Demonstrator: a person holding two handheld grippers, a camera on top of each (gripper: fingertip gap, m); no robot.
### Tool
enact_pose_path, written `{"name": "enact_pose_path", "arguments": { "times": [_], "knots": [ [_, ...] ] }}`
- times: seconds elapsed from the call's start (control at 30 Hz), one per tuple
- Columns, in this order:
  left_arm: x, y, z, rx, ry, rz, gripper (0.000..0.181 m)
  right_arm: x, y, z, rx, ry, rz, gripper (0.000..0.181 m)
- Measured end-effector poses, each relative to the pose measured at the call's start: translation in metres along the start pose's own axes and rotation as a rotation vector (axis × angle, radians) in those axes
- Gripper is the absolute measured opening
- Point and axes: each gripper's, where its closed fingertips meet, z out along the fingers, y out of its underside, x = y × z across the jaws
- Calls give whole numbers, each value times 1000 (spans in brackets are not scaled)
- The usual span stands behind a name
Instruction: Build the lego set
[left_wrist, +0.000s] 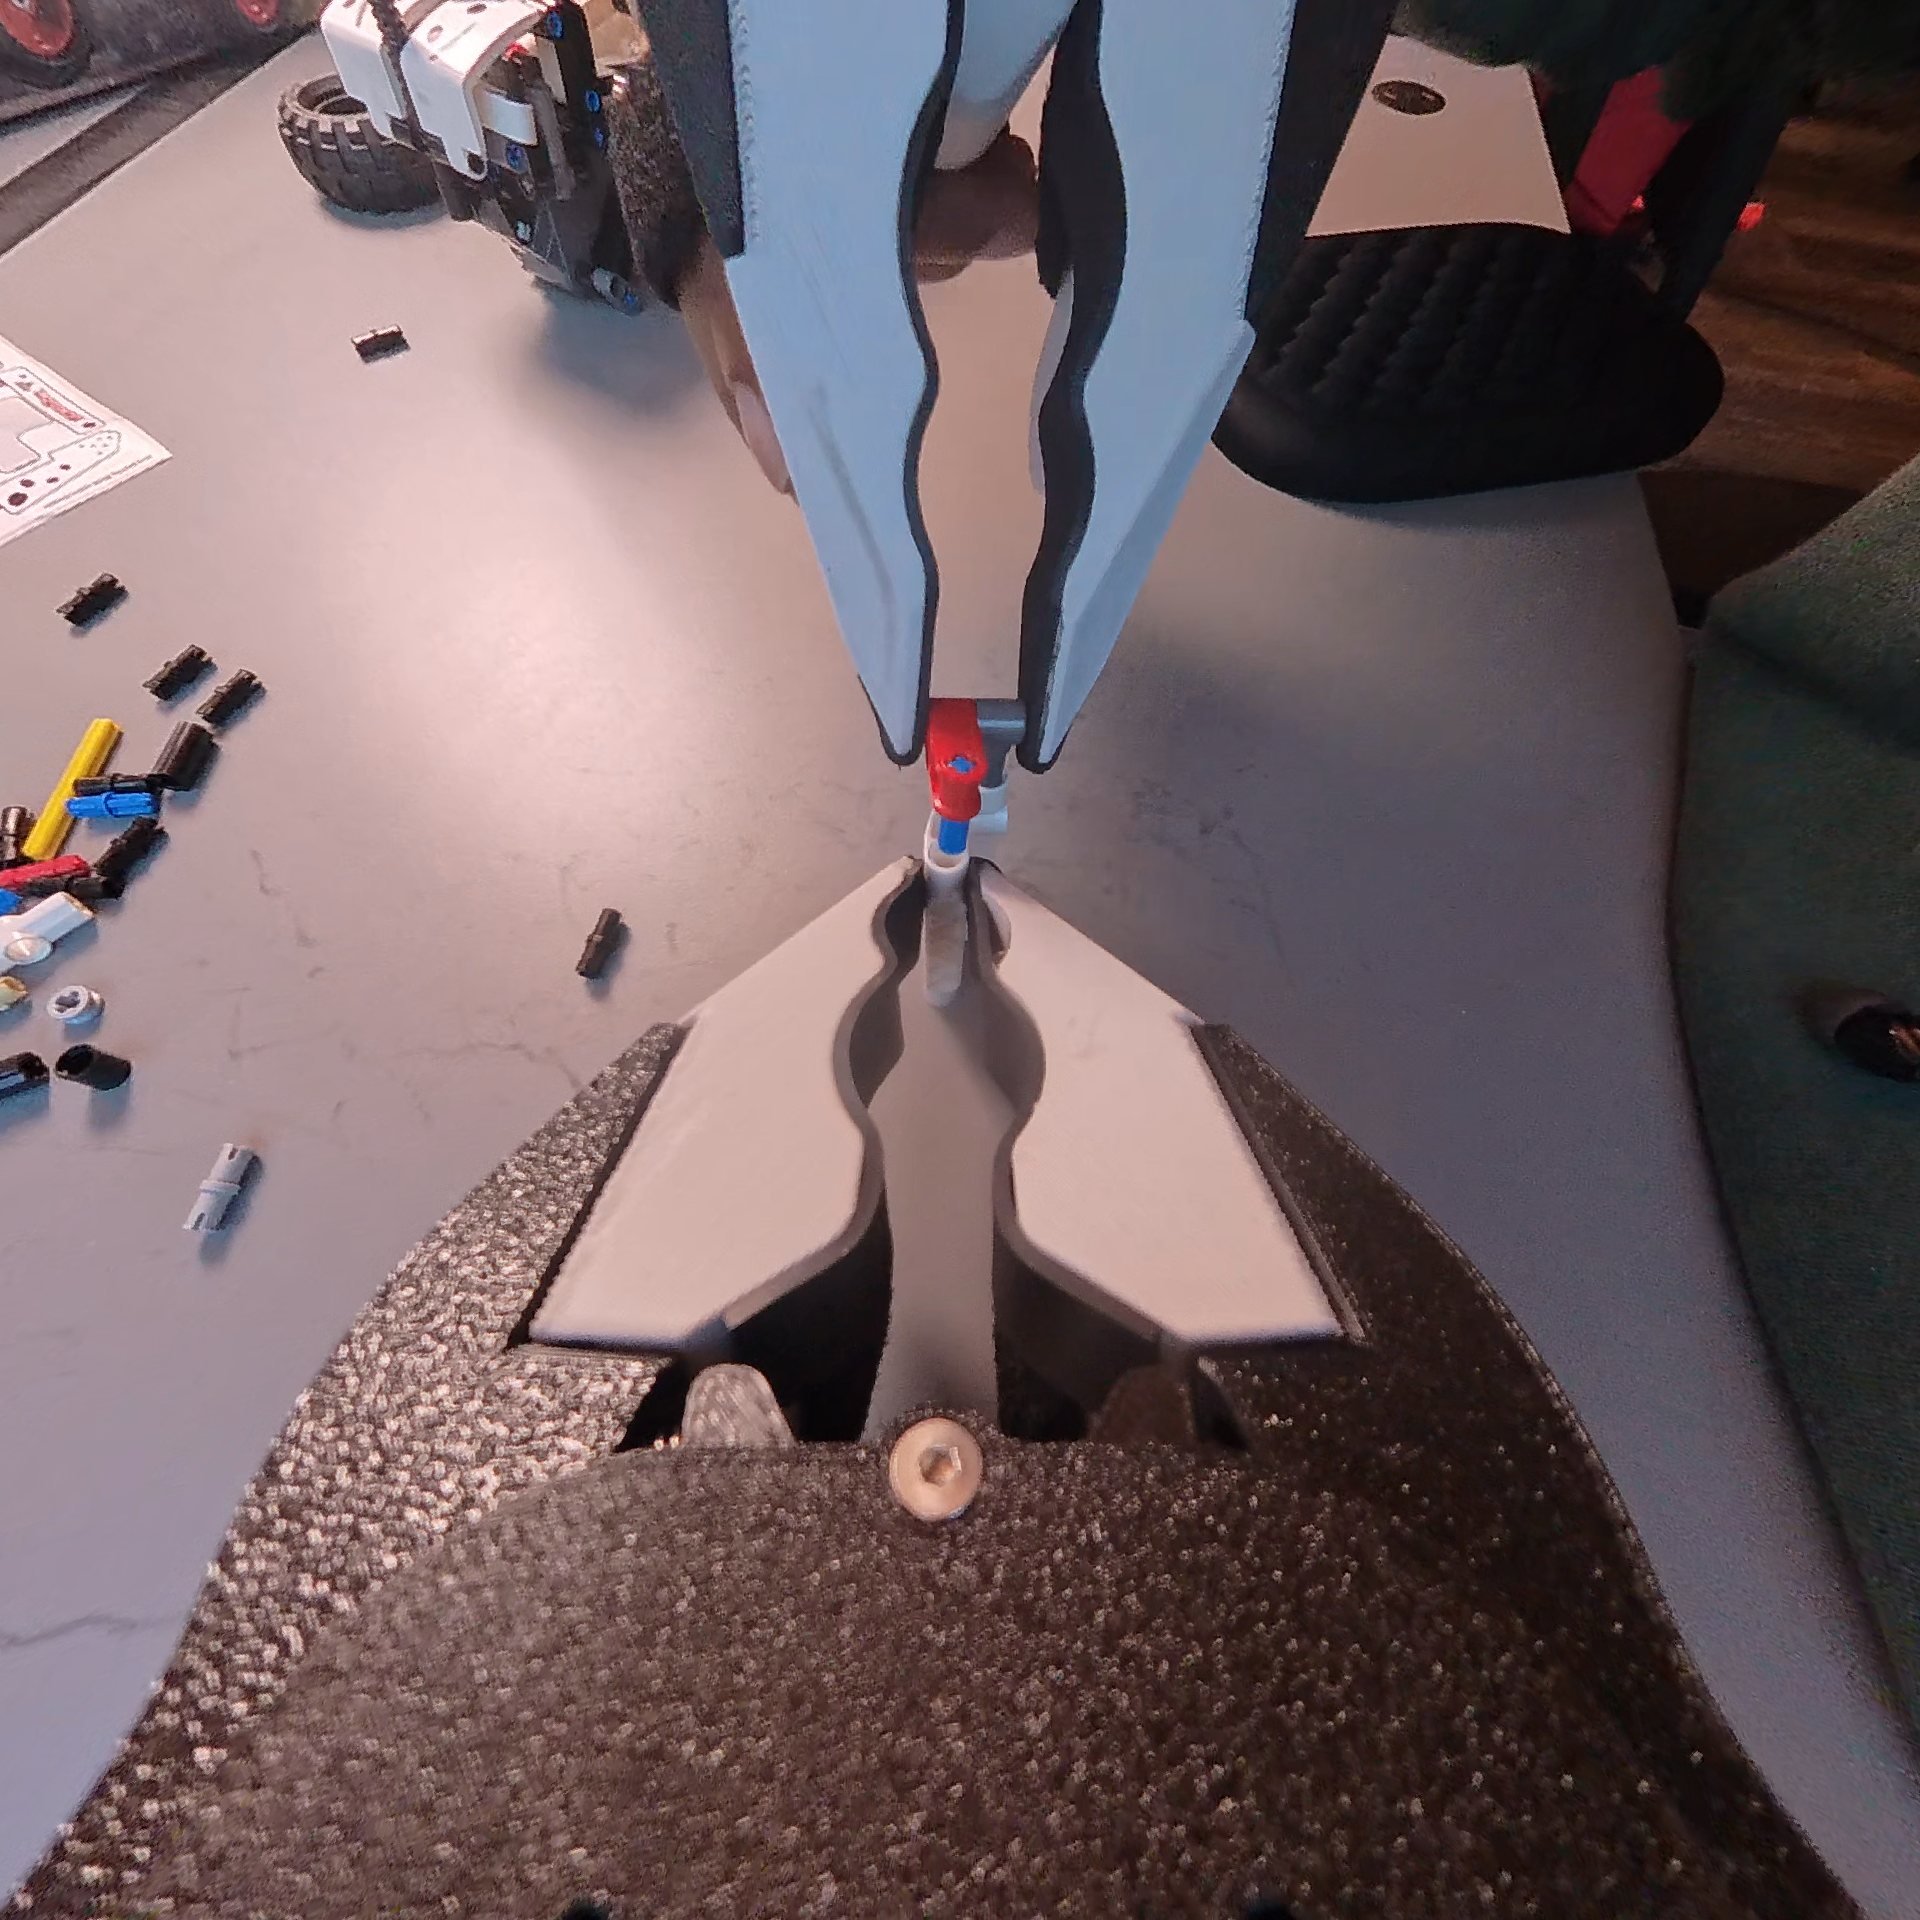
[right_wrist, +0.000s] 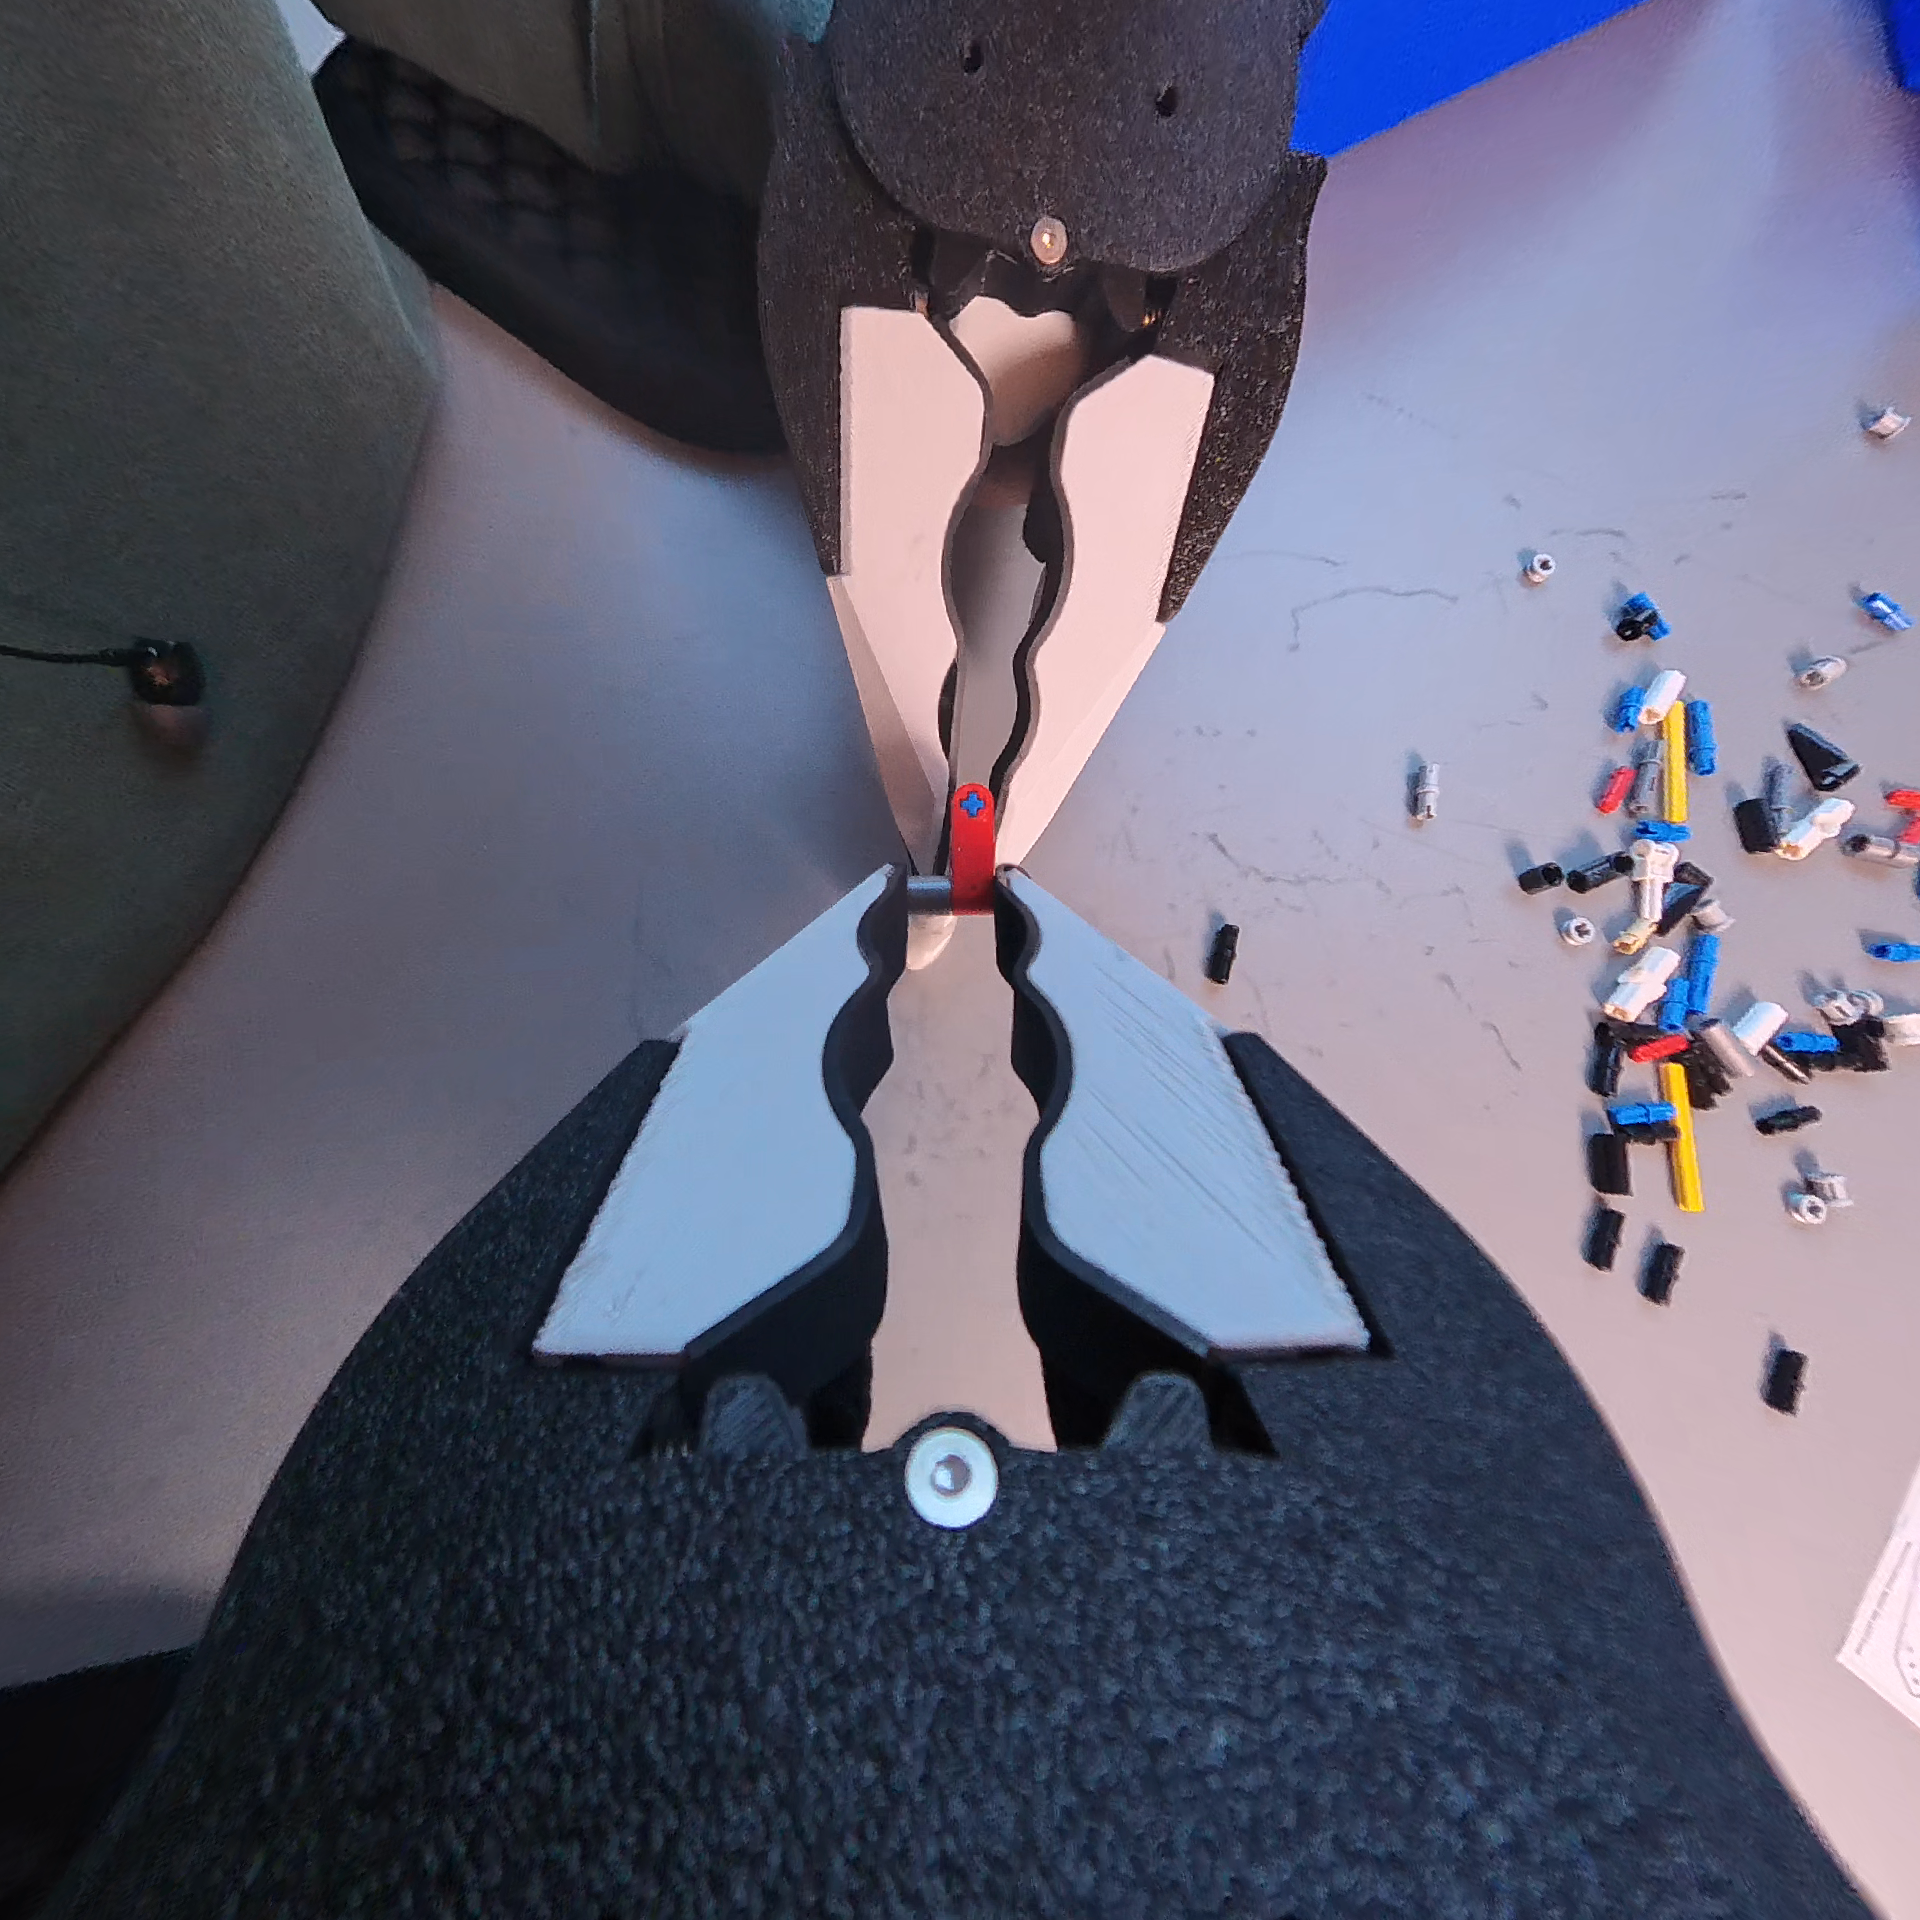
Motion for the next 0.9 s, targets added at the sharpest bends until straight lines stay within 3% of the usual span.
{"name": "enact_pose_path", "arguments": {
  "times": [0.3,0.9],
  "knots": [
    [0,0,0,-2,-3,-7,7,0,0,1,-140,29,-69,16],
    [-4,-3,-9,31,-31,-13,13,0,1,1,-276,10,45,16]
  ]
}}
